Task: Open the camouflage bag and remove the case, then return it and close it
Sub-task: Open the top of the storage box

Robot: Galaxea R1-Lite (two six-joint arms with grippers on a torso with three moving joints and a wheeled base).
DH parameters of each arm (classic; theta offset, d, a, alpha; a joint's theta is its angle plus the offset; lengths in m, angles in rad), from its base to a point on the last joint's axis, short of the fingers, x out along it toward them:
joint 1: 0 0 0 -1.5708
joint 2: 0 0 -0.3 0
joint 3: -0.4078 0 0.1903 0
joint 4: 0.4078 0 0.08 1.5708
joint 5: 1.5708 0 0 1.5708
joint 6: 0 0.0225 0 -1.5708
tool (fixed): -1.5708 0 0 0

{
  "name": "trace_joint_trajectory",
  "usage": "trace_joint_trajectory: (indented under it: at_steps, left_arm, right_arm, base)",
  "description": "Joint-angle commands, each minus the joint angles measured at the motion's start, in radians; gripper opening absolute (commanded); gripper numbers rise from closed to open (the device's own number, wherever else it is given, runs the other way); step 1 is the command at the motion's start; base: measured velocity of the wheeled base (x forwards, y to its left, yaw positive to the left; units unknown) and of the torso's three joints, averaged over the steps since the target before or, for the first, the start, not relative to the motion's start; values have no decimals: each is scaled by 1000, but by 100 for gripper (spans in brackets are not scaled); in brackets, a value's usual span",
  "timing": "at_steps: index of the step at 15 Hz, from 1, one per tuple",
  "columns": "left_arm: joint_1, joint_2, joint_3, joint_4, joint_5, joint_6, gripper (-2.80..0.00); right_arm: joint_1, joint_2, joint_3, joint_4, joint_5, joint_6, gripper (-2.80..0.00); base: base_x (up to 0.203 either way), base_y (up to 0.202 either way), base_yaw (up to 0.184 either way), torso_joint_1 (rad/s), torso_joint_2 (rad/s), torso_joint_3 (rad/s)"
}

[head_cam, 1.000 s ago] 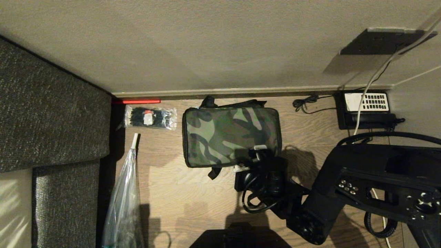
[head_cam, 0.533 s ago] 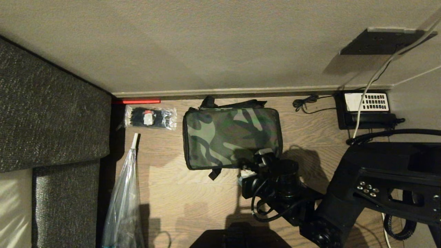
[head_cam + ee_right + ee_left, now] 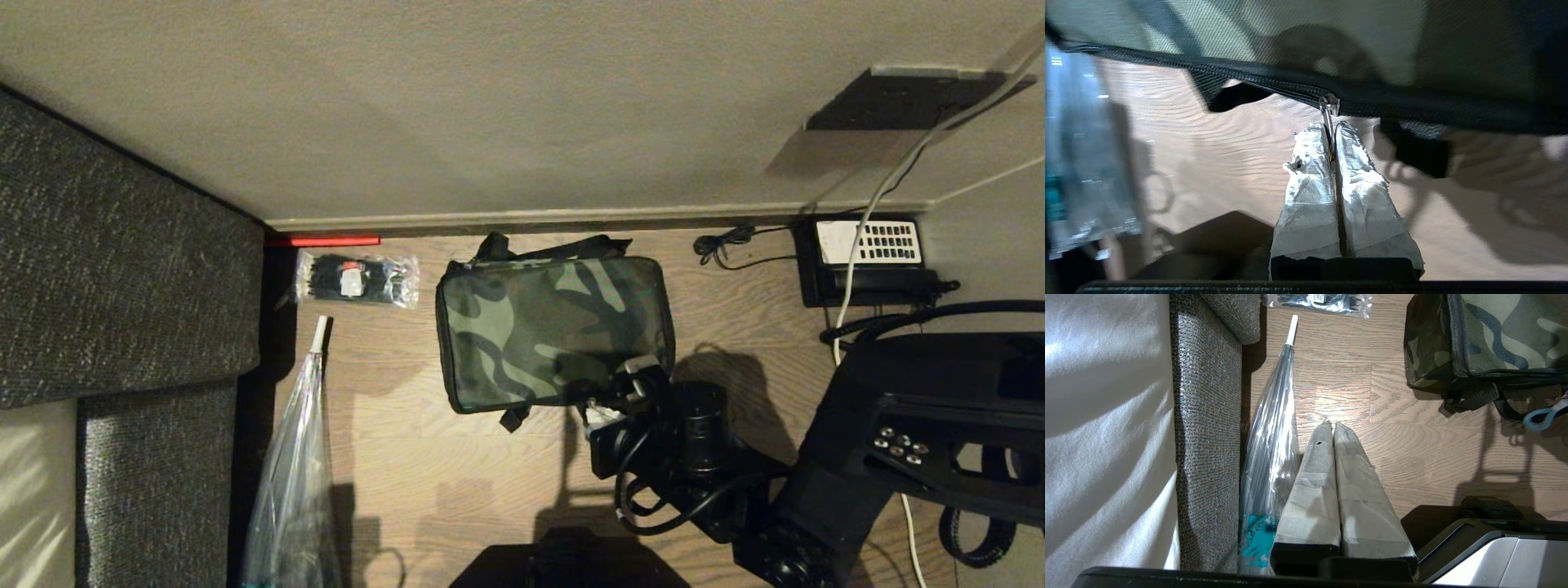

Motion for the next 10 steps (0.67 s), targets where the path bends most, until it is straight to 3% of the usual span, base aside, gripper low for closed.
trace_joint_trajectory:
  at_steps: [1, 10]
  left_arm:
    - [1, -2, 3, 0, 0, 0, -280]
    - [1, -2, 3, 0, 0, -1, -280]
  right_arm:
    - [-22, -6, 0, -9, -12, -8, -280]
    - [-91, -35, 23, -4, -24, -13, -280]
  base:
    - [0, 0, 0, 0, 0, 0]
    - [0, 0, 0, 0, 0, 0]
